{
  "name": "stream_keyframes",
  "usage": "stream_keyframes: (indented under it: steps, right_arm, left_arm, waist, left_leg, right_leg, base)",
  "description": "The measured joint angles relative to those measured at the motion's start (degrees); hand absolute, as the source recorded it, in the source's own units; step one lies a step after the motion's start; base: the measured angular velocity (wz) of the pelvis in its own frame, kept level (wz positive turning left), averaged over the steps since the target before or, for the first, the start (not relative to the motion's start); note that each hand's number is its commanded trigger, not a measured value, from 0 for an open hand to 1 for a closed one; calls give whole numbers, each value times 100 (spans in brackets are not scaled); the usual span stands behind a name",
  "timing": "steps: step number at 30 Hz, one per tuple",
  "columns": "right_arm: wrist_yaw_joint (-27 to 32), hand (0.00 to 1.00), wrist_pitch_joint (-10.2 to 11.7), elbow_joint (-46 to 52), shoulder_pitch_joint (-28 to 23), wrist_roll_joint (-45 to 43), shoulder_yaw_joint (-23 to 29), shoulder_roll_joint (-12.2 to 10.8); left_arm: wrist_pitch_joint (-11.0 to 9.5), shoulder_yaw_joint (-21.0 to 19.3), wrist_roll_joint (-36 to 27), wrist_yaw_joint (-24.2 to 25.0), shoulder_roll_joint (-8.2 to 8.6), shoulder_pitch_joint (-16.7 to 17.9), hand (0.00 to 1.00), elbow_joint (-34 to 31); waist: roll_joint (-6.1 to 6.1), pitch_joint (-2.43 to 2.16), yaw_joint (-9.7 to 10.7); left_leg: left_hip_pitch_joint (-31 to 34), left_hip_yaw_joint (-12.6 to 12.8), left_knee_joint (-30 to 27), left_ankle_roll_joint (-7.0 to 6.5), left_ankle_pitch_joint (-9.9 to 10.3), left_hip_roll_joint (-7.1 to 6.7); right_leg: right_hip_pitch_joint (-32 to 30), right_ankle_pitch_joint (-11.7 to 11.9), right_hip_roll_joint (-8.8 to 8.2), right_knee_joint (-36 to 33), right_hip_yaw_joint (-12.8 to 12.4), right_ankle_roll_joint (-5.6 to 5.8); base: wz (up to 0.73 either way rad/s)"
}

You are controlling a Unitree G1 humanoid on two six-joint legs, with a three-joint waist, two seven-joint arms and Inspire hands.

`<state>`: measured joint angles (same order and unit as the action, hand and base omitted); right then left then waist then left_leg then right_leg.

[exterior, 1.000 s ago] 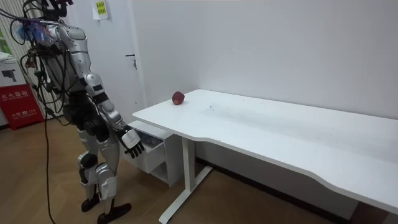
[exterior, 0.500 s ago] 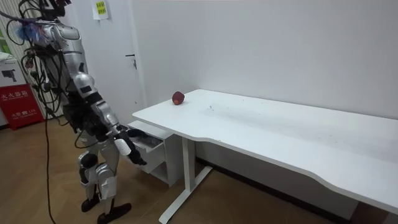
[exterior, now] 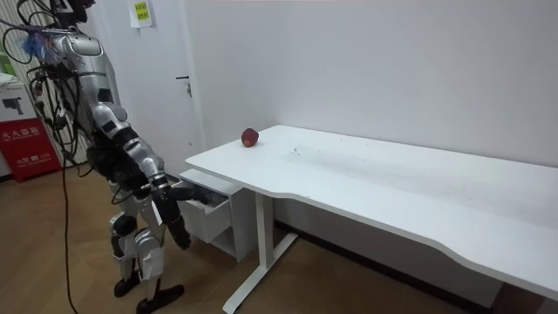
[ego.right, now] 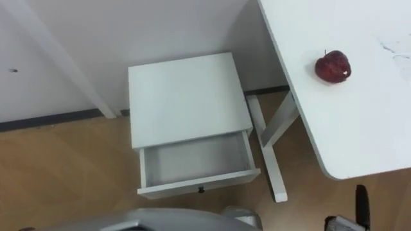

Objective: Put apple and close drawer

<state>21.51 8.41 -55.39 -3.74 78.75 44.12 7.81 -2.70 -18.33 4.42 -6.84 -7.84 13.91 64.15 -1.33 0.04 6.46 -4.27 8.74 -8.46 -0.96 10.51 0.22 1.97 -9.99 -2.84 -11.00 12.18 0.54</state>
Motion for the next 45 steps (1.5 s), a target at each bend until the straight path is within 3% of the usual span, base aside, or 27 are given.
stream_keyframes:
  steps: [7, 9, 13, 16, 19, 21, 23, 29, 39, 45]
  right_arm:
    - [828, 0, 78, 1411, 69, 198, 60, 187]
    - [1108, 0, 290, 1681, 133, 185, 63, 402]
    - [1603, 0, 501, 2157, 256, 47, 218, 553]
    - [2096, 0, 533, 3021, 270, -608, 213, 563]
    - [2527, 0, 596, 3853, 290, -2004, 134, 622]
    - [2734, 0, 676, 3957, 317, -3109, -262, 869]
    - [2824, 0, 666, 4255, 263, -3814, -497, 905]
    - [2494, 0, 638, 4553, 242, -5409, -962, 955]
    - [1179, 0, 145, 4526, 241, -5520, -2210, 1056]
    - [490, 0, 0, 4487, 242, -5659, -2591, 1066]
  left_arm:
    - [25, 0, 20, 132, -44, 98, 0, -262]
    - [22, 0, 15, 133, -61, 167, 0, -359]
    - [20, 0, 27, 133, -90, 180, 0, -370]
    - [23, 44, 30, 136, -90, 172, 0, -377]
    - [22, 52, 169, 131, -115, 169, 0, -379]
    - [21, 192, 203, 124, -118, 183, 0, -376]
    - [19, 368, 253, 132, -114, 159, 0, -378]
    - [7, 509, 410, 208, -115, 115, 0, -378]
    - [23, 753, 405, 207, -105, 136, 0, -477]
    - [66, 756, 404, 236, -106, 174, 0, -567]
  waist:
    - [-58, 0, 129]
    - [-134, -9, 129]
    - [-211, 2, 109]
    - [-182, -3, 114]
    - [-134, -6, 94]
    - [-120, 13, 17]
    - [-114, 9, -35]
    - [-187, 11, -197]
    - [-209, 16, -399]
    - [-211, 15, -538]
  left_leg:
    - [83, 51, -8, -1, -1, -1]
    - [82, 54, -17, -1, -1, 0]
    - [91, 53, -12, -1, -1, 2]
    - [174, 53, -11, -1, -1, -4]
    - [193, 53, -10, -1, -1, -4]
    - [172, 57, 15, -1, -2, -4]
    - [173, 68, 23, 0, -2, -2]
    - [164, 49, 23, 0, -2, 1]
    - [179, 30, 19, 0, -2, 27]
    - [177, 14, 13, 0, -2, 25]
  right_leg:
    - [-105, -21, -4, -113, -41, -5]
    - [-84, -20, 1, -80, -40, -5]
    - [-77, -18, 6, -63, -33, -6]
    - [-164, -18, 3, -70, -38, -5]
    - [-183, -17, 9, -56, -39, -3]
    - [-191, -17, 16, -71, -77, -3]
    - [-206, -17, 21, -68, -93, -3]
    - [-204, -13, 21, -64, -50, -7]
    - [-167, 5, 15, -61, 62, -31]
    - [-166, 5, 6, -59, 92, -31]
  base:
    - [-3]
    - [0]
    - [0]
    - [0]
    - [0]
    - [-7]
    - [-4]
    - [1]
    - [3]
    - [1]
